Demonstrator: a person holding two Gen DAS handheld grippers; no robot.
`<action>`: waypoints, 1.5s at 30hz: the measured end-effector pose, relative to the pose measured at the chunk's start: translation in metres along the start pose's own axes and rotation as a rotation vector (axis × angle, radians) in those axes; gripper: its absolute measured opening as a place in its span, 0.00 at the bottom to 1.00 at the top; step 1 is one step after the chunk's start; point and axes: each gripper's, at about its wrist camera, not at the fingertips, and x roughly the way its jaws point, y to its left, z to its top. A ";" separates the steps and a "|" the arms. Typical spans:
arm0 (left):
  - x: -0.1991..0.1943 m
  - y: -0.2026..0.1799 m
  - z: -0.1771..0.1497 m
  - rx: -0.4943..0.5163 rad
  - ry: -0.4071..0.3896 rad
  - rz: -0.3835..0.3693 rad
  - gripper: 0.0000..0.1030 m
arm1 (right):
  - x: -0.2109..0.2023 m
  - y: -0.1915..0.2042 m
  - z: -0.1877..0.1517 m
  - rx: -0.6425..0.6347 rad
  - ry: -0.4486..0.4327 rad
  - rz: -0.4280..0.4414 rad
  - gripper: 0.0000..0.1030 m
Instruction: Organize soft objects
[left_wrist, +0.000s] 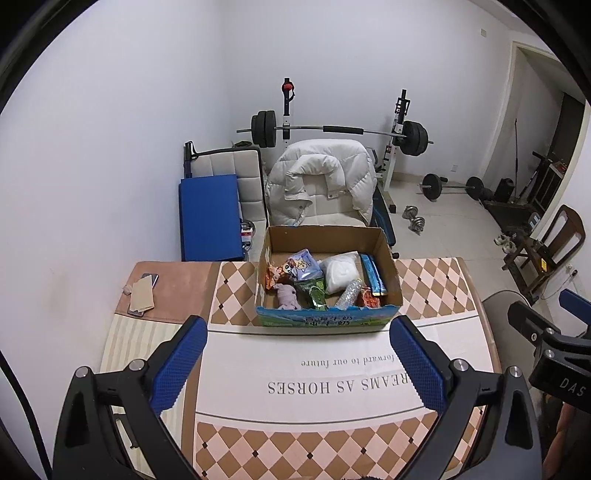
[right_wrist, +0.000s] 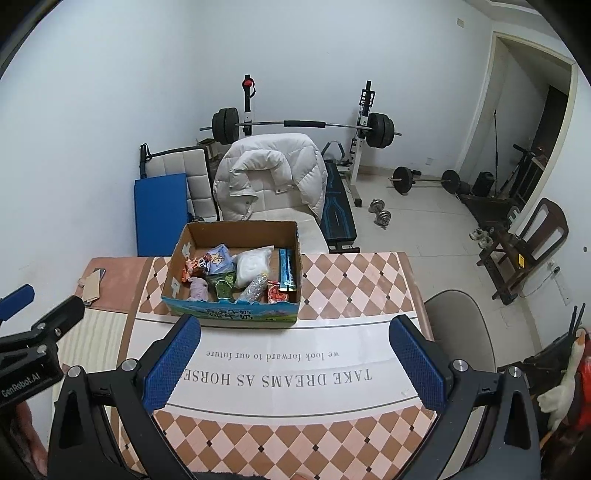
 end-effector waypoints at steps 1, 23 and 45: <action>0.003 0.000 0.001 0.002 0.002 0.007 0.98 | 0.005 0.000 0.002 -0.001 0.004 -0.003 1.00; 0.031 0.001 0.010 0.007 0.014 0.019 0.98 | 0.048 0.001 0.022 -0.025 0.025 -0.002 1.00; 0.031 0.000 0.012 0.013 0.015 0.004 0.98 | 0.046 0.011 0.019 -0.041 0.019 0.004 1.00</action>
